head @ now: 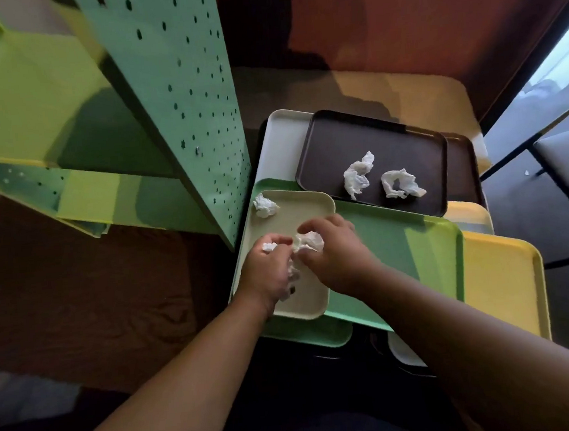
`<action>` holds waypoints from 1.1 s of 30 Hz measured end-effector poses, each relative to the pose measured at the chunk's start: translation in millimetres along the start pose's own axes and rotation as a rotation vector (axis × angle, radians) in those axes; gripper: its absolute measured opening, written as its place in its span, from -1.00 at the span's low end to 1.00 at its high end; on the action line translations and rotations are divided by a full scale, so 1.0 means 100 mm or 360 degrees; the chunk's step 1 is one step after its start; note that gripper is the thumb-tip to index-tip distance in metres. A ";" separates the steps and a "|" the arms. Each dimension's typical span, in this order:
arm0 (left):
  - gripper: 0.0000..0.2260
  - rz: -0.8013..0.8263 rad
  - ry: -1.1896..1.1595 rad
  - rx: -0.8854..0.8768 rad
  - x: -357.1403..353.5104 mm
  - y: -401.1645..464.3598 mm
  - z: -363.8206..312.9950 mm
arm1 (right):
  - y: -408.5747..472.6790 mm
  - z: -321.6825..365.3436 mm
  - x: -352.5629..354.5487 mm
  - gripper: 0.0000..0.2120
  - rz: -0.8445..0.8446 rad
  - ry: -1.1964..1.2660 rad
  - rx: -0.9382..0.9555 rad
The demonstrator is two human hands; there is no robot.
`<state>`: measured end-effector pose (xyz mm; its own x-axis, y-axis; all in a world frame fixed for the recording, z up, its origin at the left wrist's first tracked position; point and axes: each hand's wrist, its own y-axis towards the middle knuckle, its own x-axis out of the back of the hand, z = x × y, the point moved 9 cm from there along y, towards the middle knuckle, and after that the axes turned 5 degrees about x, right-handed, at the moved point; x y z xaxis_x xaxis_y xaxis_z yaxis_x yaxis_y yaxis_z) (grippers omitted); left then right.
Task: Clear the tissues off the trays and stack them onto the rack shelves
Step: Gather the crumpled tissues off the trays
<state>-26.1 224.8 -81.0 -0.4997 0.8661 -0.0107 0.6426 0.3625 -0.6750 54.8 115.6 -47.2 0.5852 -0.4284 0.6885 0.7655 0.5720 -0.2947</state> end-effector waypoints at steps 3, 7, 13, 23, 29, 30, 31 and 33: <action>-0.87 -0.0147 0.0212 -0.0050 0.25 0.03 0.04 | 0.12 0.06 -0.03 -0.45 -0.0029 -0.0747 0.0173; -0.91 -0.0204 0.0283 -0.0051 0.42 0.09 0.14 | 0.26 -0.05 -0.24 -0.64 0.0240 -0.1122 0.0176; -0.65 0.0025 -0.0070 0.0077 0.30 0.16 0.19 | 0.29 0.32 -0.34 -0.90 0.0348 -0.0078 0.0097; -0.84 -0.0007 -0.0033 0.0104 0.51 0.21 0.19 | 0.95 0.41 -0.37 -0.45 0.0421 -0.0861 0.0147; -0.70 0.0053 -0.0002 0.0071 0.55 0.21 0.13 | 1.02 0.50 -0.62 -0.46 0.0511 -0.1024 0.0305; -0.64 0.0057 0.0007 0.0075 0.54 0.21 0.11 | 0.97 0.52 -0.53 -0.51 0.0389 -0.0792 0.0293; -0.63 0.0042 0.0019 0.0080 0.54 0.21 0.08 | 0.89 0.52 -0.43 -0.58 0.0255 -0.0536 0.0280; -0.57 -0.0001 -0.0019 0.0132 0.53 0.23 0.06 | 0.67 0.50 -0.17 -0.70 0.0021 -0.0126 0.0266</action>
<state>-41.0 276.6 -101.5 -0.5072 0.8616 -0.0189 0.5924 0.3326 -0.7338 82.3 196.1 -45.4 0.5670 -0.3676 0.7372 0.6990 0.6882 -0.1944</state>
